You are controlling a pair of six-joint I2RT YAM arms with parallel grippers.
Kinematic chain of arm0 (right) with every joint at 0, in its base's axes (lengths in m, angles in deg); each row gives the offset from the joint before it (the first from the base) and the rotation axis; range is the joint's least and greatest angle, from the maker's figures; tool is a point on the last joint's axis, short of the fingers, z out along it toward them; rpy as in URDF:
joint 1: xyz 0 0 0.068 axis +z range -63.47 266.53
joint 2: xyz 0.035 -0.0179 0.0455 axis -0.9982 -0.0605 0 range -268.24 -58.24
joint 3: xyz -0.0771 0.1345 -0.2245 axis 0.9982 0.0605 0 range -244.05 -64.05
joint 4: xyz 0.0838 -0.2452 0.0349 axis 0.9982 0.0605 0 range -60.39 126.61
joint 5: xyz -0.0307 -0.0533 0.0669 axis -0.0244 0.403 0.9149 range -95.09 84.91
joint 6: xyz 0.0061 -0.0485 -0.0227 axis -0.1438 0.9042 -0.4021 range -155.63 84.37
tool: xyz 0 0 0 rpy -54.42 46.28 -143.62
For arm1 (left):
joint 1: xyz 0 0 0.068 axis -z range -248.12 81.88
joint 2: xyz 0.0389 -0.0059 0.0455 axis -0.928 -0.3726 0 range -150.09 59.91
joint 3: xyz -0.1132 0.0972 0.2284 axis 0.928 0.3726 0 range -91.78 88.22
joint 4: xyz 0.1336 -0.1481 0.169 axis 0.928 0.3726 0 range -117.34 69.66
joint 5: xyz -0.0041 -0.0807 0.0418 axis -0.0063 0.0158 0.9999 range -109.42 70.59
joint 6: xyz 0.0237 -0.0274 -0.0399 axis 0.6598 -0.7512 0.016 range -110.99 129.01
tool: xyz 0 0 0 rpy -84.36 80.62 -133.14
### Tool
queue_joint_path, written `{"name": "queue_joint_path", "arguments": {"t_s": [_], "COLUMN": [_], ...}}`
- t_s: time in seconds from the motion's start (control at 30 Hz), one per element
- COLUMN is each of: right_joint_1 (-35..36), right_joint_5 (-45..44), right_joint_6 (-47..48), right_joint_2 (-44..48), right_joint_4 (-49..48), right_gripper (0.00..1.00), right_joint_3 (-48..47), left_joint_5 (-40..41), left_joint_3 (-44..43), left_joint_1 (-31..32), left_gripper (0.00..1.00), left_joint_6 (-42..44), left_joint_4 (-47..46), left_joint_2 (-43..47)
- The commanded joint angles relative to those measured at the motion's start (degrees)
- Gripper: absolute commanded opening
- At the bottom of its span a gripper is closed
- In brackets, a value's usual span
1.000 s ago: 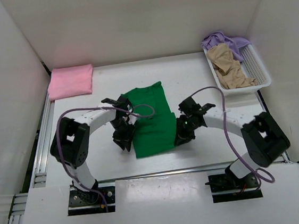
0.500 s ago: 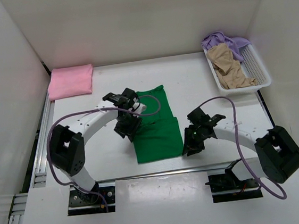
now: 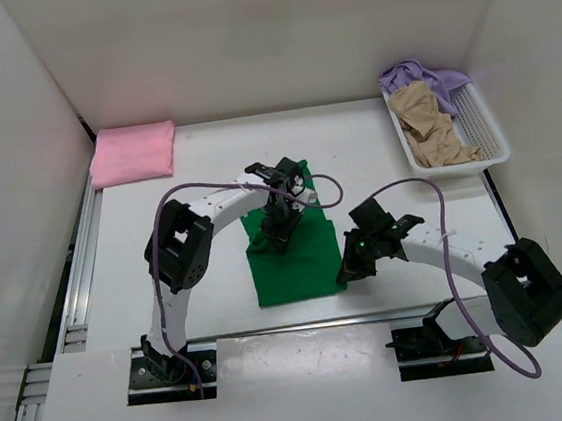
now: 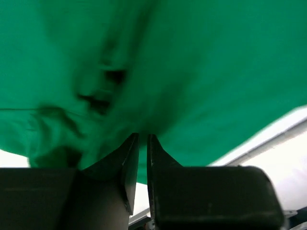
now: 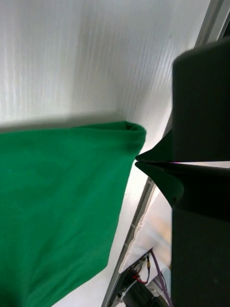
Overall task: Fold and stack the t-shirts
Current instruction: Fold the folded rectangular tshirt in 1/3 of the way
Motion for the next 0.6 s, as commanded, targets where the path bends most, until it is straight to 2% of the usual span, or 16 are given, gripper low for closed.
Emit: {"name": "queue_joint_path", "arguments": {"t_s": [0.0,0.17,0.27,0.5,0.57], "right_joint_1": [2.0,2.0,2.0,3.0,3.6], "right_joint_5": [1.2,1.2,2.2,4.7,2.4], "right_joint_6": [-3.3,-4.5,-4.5,-2.7,-2.1], "right_joint_2": [-2.4,-7.0,-8.6,-7.3,-5.1], "right_joint_4": [-5.3,-7.6,-8.2,-7.8,-4.0], "right_gripper": [0.00,0.00,0.00,0.00,0.09], "right_joint_3": [0.3,2.6,2.6,-2.5,-4.8], "left_joint_5": [2.1,9.0,10.2,12.1,11.5], "left_joint_3": [-3.0,-4.2,-5.9,-6.5,-5.4], "left_joint_1": [-2.7,-6.2,-9.1,-12.2,-12.7], "left_gripper": [0.24,0.24,0.30,0.35,0.38], "left_joint_6": [0.0,0.0,0.0,0.0,0.0], "left_joint_4": [-1.3,-3.1,-3.1,-1.7,-1.7], "left_joint_2": [1.5,0.4,-0.2,1.9,7.4]}}
